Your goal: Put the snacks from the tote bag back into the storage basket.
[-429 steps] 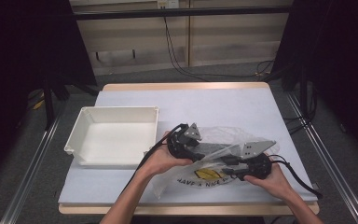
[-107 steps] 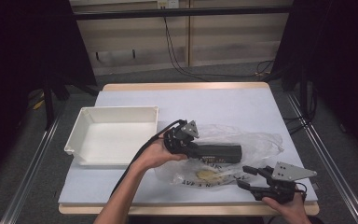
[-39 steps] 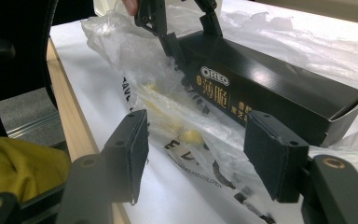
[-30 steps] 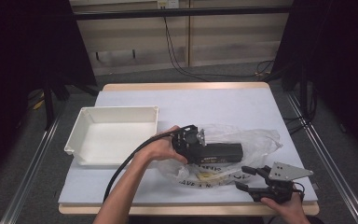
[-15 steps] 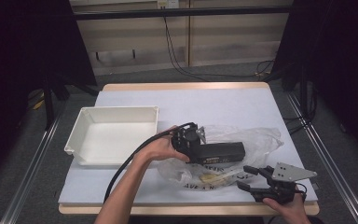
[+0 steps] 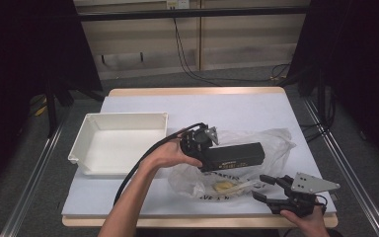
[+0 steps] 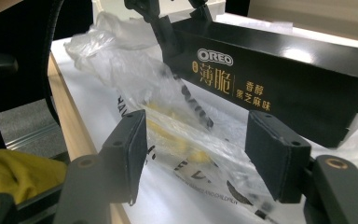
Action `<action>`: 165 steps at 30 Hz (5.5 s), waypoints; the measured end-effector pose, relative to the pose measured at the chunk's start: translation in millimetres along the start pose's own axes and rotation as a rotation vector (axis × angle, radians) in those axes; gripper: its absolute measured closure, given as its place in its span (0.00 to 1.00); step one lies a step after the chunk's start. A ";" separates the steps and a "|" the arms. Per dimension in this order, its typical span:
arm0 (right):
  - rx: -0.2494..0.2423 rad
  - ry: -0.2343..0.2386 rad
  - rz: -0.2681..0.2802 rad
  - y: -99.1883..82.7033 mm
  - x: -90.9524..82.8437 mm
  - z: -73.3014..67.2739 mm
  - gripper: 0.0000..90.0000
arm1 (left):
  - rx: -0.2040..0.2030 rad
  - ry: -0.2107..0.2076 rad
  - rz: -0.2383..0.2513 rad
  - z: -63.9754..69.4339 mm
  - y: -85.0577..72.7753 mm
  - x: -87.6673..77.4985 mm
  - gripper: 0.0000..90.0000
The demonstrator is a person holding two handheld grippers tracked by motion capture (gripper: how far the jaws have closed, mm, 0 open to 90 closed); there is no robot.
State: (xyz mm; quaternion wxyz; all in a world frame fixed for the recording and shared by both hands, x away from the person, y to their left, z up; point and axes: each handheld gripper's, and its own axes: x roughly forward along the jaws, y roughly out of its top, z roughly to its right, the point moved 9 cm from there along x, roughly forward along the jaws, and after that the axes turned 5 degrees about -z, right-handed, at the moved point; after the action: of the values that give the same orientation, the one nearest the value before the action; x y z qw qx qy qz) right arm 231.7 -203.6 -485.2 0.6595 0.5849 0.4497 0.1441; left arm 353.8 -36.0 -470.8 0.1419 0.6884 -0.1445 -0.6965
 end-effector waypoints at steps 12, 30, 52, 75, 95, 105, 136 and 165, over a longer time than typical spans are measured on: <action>0.010 -0.030 0.053 5.1 -10.6 3.9 0.29 | -0.002 -0.015 -0.008 2.6 -1.3 -4.9 0.47; 0.022 -0.074 0.081 8.0 -16.5 13.8 0.00 | -0.015 0.007 0.034 5.9 -7.6 -25.4 0.47; -0.008 -0.143 0.123 2.6 -11.3 23.4 0.00 | -0.003 0.023 0.045 4.5 -17.7 -55.1 0.47; -0.015 -0.134 0.111 -1.4 -8.4 22.7 0.00 | -0.043 0.068 0.068 -1.8 -49.2 -96.5 0.47; -0.027 -0.096 0.077 -6.4 -5.7 21.9 0.01 | -0.102 0.128 0.078 -15.4 -96.7 -132.1 0.48; -0.018 -0.093 0.074 -7.5 -5.5 23.5 0.00 | -0.116 0.190 0.096 -23.7 -116.0 -146.1 0.48; -0.017 -0.086 0.062 -8.9 -3.8 21.8 0.00 | -0.227 0.252 0.115 -36.4 -190.6 -178.2 0.48; -0.017 -0.071 0.054 -9.5 -0.5 21.0 0.00 | -0.295 0.248 -0.020 -75.1 -254.2 -143.1 0.48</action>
State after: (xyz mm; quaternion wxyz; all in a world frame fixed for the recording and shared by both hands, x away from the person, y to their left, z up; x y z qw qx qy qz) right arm 244.2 -220.0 -495.4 0.6760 0.5958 0.4088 0.1446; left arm 430.9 253.7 -441.0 0.2511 0.7419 -0.0153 -0.6215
